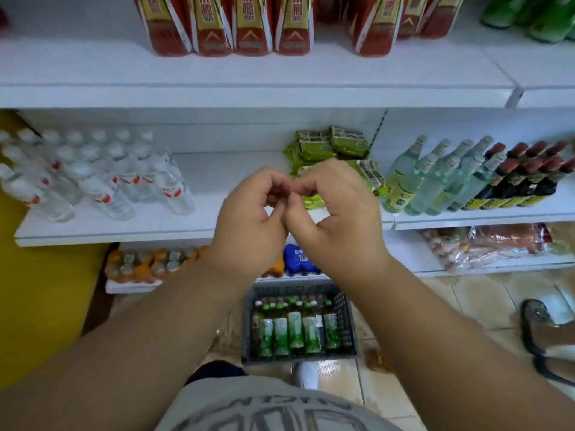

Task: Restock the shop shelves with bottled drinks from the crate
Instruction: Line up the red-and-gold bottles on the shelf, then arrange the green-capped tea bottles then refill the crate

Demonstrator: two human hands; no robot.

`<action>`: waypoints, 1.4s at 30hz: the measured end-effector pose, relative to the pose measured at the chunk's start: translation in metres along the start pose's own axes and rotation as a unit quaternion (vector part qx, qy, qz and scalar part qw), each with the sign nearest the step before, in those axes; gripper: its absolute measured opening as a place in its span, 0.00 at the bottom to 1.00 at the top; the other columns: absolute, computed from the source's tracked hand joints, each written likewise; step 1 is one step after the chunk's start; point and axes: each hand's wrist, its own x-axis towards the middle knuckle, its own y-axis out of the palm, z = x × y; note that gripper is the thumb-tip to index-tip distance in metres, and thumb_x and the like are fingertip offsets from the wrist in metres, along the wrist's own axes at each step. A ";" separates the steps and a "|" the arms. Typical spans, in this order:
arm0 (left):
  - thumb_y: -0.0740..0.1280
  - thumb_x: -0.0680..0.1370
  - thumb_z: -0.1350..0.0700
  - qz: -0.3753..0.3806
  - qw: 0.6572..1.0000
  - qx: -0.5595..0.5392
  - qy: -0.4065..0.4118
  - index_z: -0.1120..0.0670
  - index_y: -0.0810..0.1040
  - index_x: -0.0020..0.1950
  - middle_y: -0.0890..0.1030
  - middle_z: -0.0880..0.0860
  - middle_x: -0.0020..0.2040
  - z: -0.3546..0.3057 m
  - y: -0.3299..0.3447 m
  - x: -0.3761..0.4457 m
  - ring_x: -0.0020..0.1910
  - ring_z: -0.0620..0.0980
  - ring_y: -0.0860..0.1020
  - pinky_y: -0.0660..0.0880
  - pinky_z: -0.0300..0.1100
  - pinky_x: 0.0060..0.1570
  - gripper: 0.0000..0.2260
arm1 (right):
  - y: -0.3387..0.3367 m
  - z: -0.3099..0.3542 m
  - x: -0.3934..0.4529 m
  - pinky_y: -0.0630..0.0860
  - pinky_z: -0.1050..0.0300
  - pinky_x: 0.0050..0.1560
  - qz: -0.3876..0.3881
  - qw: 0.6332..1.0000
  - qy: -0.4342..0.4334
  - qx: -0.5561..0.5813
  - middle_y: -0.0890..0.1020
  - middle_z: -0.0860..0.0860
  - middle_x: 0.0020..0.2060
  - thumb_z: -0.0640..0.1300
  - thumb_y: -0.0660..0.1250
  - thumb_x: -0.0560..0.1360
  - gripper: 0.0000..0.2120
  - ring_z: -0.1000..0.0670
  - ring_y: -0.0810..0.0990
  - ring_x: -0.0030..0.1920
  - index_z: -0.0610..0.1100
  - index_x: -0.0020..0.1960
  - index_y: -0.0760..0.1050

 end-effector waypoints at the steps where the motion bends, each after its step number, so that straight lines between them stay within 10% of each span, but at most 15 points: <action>1: 0.64 0.75 0.63 0.004 1.000 -0.006 -0.008 0.41 0.75 0.43 0.79 0.38 0.39 0.004 0.002 -0.007 0.40 0.38 0.77 0.72 0.32 0.42 0.15 | -0.001 0.002 -0.011 0.72 0.46 0.41 0.007 1.000 0.012 -0.009 0.78 0.42 0.35 0.31 0.69 0.69 0.02 0.40 0.76 0.39 0.33 0.38 0.77; 10: 0.62 0.74 0.59 0.096 0.989 -0.049 -0.101 0.37 0.77 0.44 0.81 0.41 0.40 0.073 0.006 -0.069 0.39 0.42 0.79 0.77 0.43 0.42 0.15 | 0.025 0.018 -0.105 0.74 0.52 0.45 0.057 0.969 0.237 -0.037 0.81 0.48 0.41 0.38 0.70 0.72 0.02 0.49 0.78 0.44 0.41 0.45 0.79; 16: 0.62 0.74 0.61 0.086 0.989 -0.020 -0.117 0.40 0.75 0.46 0.81 0.44 0.44 0.118 0.002 -0.113 0.42 0.39 0.79 0.73 0.29 0.43 0.14 | 0.053 0.012 -0.154 0.78 0.46 0.44 0.109 0.943 0.314 0.015 0.81 0.48 0.41 0.40 0.71 0.72 0.04 0.48 0.80 0.43 0.43 0.47 0.79; 26: 0.63 0.80 0.62 0.082 0.966 0.067 -0.236 0.40 0.70 0.44 0.77 0.42 0.41 0.287 0.094 -0.147 0.40 0.34 0.76 0.68 0.28 0.40 0.15 | 0.140 -0.132 -0.266 0.76 0.60 0.43 0.156 0.907 0.391 0.008 0.80 0.50 0.46 0.43 0.73 0.74 0.08 0.54 0.79 0.43 0.50 0.47 0.74; 31: 0.64 0.82 0.59 0.098 0.942 0.088 -0.309 0.42 0.71 0.48 0.74 0.40 0.41 0.412 0.165 -0.185 0.39 0.27 0.74 0.66 0.22 0.37 0.11 | 0.194 -0.227 -0.366 0.80 0.50 0.47 0.204 0.854 0.479 -0.007 0.79 0.50 0.51 0.47 0.72 0.76 0.09 0.54 0.80 0.45 0.46 0.52 0.75; 37: 0.63 0.83 0.55 0.121 0.907 0.117 -0.387 0.50 0.76 0.57 0.77 0.45 0.46 0.552 0.226 -0.226 0.44 0.44 0.76 0.68 0.34 0.39 0.04 | 0.261 -0.324 -0.467 0.77 0.58 0.42 0.235 0.801 0.551 -0.020 0.79 0.54 0.50 0.52 0.73 0.74 0.14 0.58 0.78 0.44 0.51 0.54 0.72; 42: 0.61 0.83 0.49 0.084 0.833 0.104 -0.538 0.46 0.77 0.44 0.79 0.47 0.43 0.647 0.252 -0.228 0.43 0.49 0.78 0.75 0.43 0.41 0.09 | 0.299 -0.407 -0.529 0.75 0.59 0.35 0.261 0.697 0.666 -0.052 0.78 0.53 0.50 0.56 0.73 0.74 0.24 0.55 0.77 0.40 0.50 0.64 0.70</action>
